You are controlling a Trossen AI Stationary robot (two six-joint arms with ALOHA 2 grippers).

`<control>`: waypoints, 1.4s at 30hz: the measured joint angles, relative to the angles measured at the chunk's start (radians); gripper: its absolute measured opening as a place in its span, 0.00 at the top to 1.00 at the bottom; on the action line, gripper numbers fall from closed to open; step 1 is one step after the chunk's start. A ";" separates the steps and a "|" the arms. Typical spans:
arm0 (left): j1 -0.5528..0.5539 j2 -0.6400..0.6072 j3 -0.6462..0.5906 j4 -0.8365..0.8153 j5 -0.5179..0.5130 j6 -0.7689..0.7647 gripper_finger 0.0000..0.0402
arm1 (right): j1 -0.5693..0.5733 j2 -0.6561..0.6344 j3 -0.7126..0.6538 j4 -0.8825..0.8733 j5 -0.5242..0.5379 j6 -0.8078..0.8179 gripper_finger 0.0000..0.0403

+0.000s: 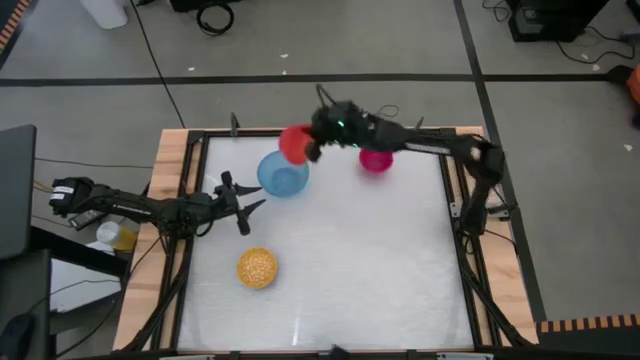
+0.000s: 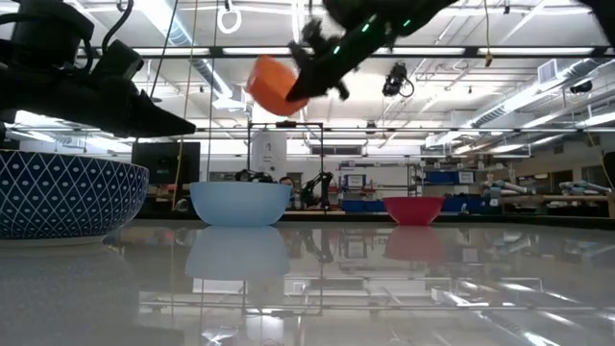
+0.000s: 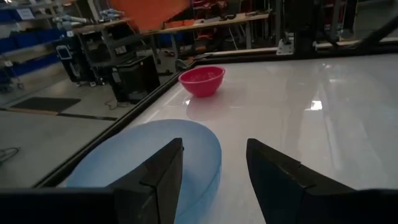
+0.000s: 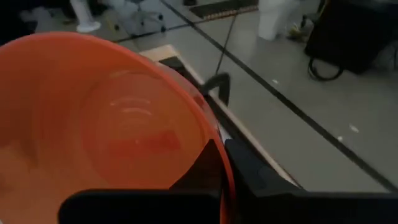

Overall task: Nest bowls inside each other
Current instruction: Stack the orange bowl onto the blue bowl, then stack the yellow bowl onto the orange bowl

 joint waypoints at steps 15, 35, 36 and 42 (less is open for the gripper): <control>0.000 0.000 0.000 -0.022 -0.025 -0.021 0.55 | -0.022 0.451 0.368 -0.259 -0.193 -0.013 0.92; -0.001 0.000 0.000 -0.096 -0.020 -0.121 0.55 | 0.107 0.328 0.383 -0.317 -0.150 0.037 0.47; 0.000 0.000 0.000 -0.122 -0.006 -0.132 0.55 | 0.128 0.327 0.383 -0.324 -0.150 0.054 0.47; -0.002 0.000 0.000 -0.234 0.160 -0.224 0.55 | 0.272 0.331 0.364 -0.370 -0.114 0.106 0.47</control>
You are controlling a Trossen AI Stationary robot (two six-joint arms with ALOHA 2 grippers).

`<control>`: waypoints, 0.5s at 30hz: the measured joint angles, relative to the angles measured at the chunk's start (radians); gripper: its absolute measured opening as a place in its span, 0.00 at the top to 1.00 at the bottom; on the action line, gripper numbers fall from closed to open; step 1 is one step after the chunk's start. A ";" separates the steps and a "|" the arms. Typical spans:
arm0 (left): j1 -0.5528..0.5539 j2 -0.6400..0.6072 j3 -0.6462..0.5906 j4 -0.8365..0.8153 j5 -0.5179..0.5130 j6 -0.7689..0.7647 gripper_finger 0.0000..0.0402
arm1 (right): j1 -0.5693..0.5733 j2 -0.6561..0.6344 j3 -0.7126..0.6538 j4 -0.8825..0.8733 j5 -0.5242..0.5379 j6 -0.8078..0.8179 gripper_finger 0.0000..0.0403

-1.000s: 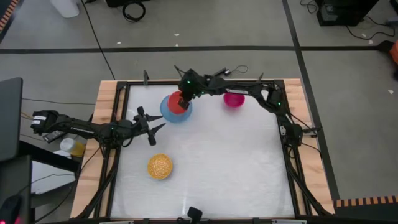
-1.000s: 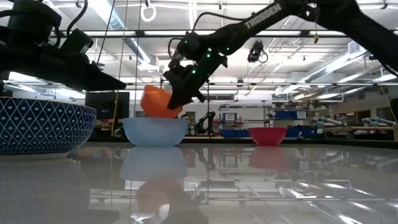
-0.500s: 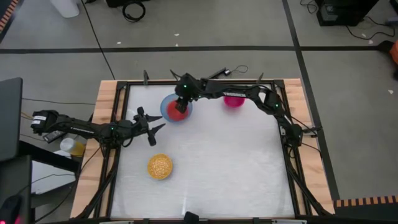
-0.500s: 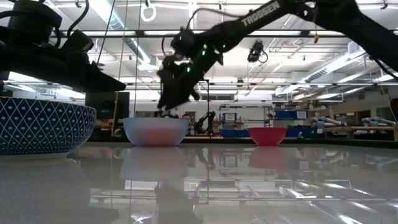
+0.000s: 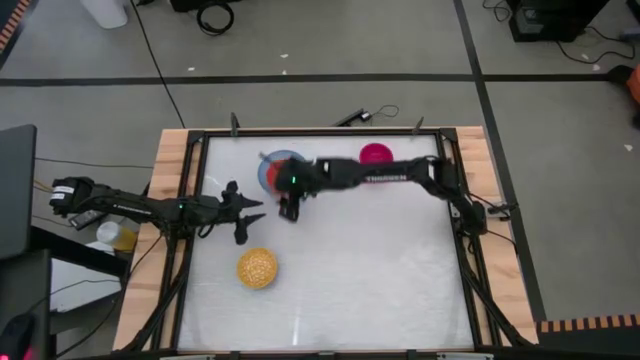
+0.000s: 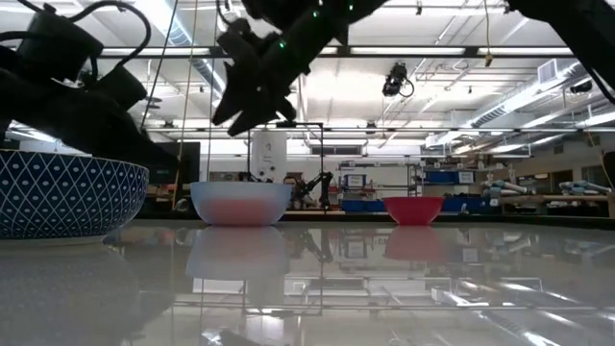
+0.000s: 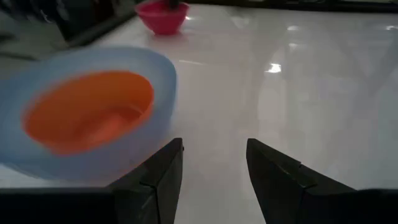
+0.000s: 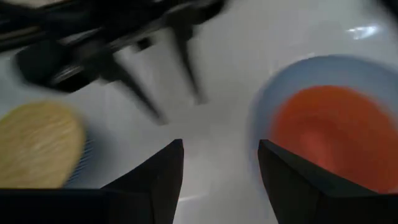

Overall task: Nest bowls inside each other
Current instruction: Stack the yellow bowl onto the orange bowl

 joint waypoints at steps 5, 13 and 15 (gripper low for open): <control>0.000 0.000 0.000 -0.012 0.001 -0.057 0.55 | 0.113 0.000 -0.053 0.117 0.029 0.051 0.47; -0.065 0.000 0.125 -0.211 0.003 -0.136 0.55 | 0.188 0.000 -0.169 0.373 0.065 0.141 0.47; -0.092 0.000 0.156 -0.257 0.002 -0.139 0.55 | 0.190 -0.001 -0.191 0.378 0.112 0.141 0.47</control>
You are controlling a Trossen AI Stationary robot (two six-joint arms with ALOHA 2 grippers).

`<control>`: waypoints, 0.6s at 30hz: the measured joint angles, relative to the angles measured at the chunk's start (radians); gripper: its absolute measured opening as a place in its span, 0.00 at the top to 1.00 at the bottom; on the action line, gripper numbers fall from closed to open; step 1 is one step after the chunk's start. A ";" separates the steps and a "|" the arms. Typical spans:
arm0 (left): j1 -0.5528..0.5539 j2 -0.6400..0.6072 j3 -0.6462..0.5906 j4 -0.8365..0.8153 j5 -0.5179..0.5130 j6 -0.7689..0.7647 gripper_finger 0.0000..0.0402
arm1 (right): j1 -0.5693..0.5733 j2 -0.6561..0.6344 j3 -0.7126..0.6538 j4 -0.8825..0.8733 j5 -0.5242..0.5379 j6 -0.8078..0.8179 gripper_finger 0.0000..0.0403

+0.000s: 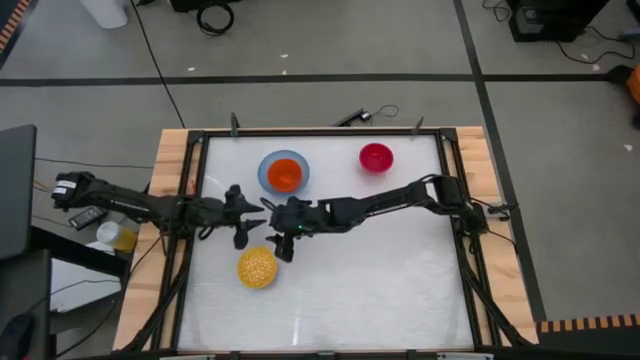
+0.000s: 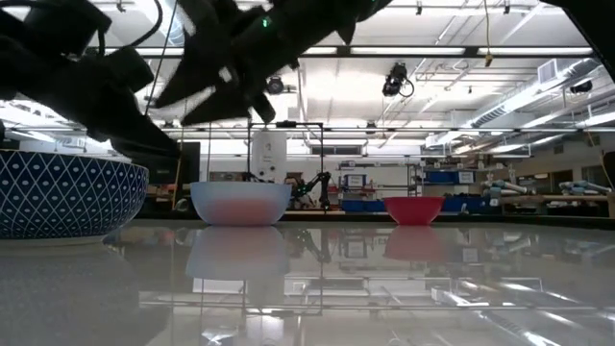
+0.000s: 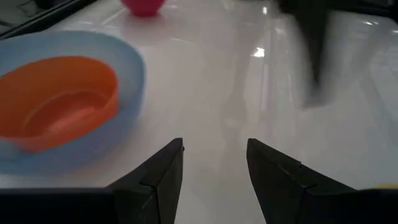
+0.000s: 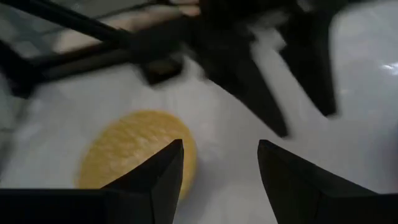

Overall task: Nest bowls inside each other
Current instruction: Stack the yellow bowl onto the orange bowl

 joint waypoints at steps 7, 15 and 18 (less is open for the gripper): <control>-0.072 0.000 0.061 -0.058 -0.002 0.000 0.55 | 0.030 0.000 -0.032 0.012 0.091 -0.021 0.47; -0.160 0.000 0.145 -0.207 0.092 -0.087 0.55 | 0.040 0.003 -0.039 0.074 0.071 -0.248 0.48; -0.196 0.001 0.187 -0.308 0.157 -0.135 0.55 | 0.040 0.003 -0.039 0.076 0.100 -0.233 0.49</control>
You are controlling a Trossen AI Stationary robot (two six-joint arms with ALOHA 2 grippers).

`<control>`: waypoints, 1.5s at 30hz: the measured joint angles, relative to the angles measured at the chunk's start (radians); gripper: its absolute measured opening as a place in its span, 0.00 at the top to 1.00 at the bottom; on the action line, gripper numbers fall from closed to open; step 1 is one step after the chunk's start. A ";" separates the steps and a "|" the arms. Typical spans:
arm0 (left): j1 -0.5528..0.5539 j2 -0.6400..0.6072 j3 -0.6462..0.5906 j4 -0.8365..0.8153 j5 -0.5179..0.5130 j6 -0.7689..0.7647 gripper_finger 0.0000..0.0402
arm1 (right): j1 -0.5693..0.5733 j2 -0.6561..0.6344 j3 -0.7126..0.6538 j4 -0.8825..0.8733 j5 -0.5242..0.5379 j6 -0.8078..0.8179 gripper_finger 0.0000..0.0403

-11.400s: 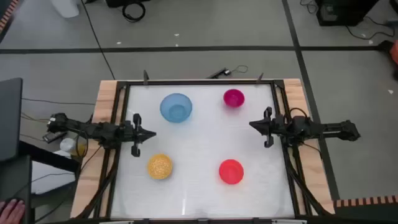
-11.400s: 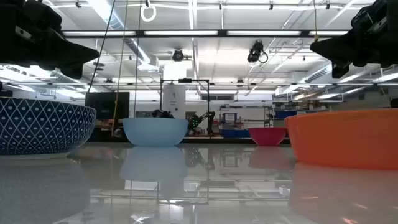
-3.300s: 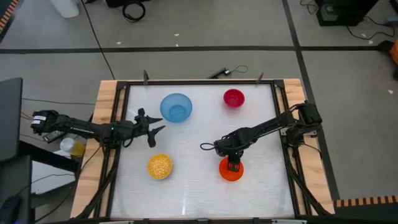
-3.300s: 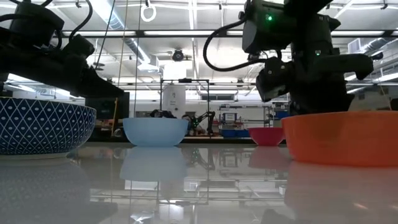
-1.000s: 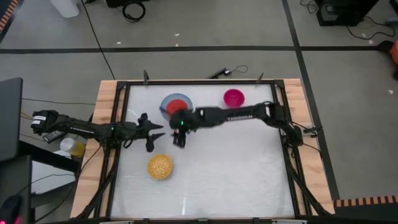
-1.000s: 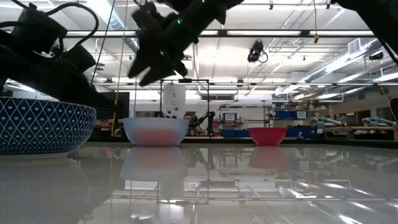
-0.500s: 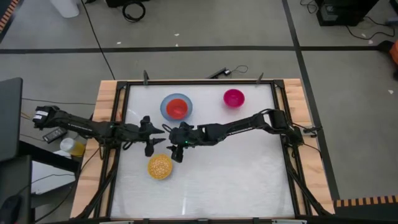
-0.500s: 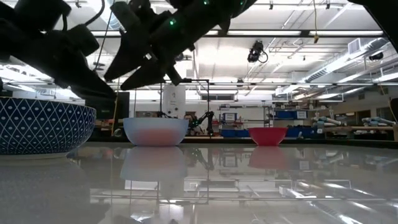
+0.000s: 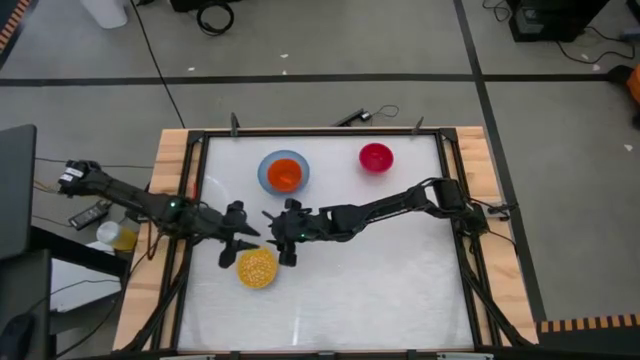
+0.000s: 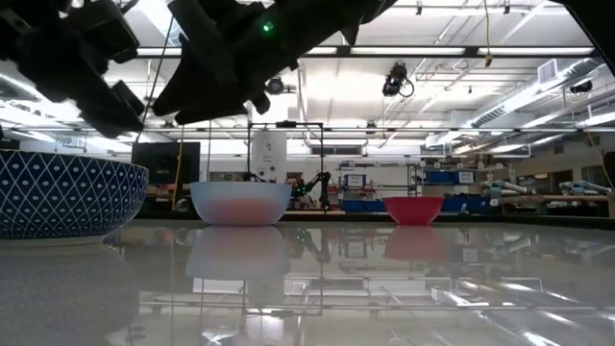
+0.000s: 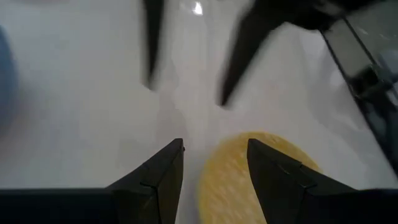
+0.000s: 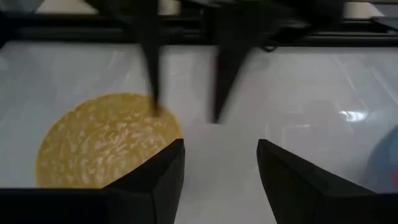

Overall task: Nest bowls inside each other
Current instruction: Stack the yellow bowl onto the orange bowl

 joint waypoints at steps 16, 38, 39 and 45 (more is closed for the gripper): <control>-0.146 0.152 0.031 -0.115 -0.010 -0.264 0.51 | -0.018 0.000 -0.022 -0.114 0.103 0.159 0.51; -0.140 0.388 0.031 -0.033 0.045 -0.235 0.67 | -0.019 0.000 -0.023 -0.114 0.102 0.156 0.51; -0.140 0.395 0.031 -0.021 0.045 -0.216 0.70 | -0.019 0.000 -0.023 -0.114 0.102 0.156 0.51; -0.139 0.408 0.071 -0.015 0.013 -0.123 0.95 | -0.019 0.000 -0.022 -0.120 0.102 0.156 0.51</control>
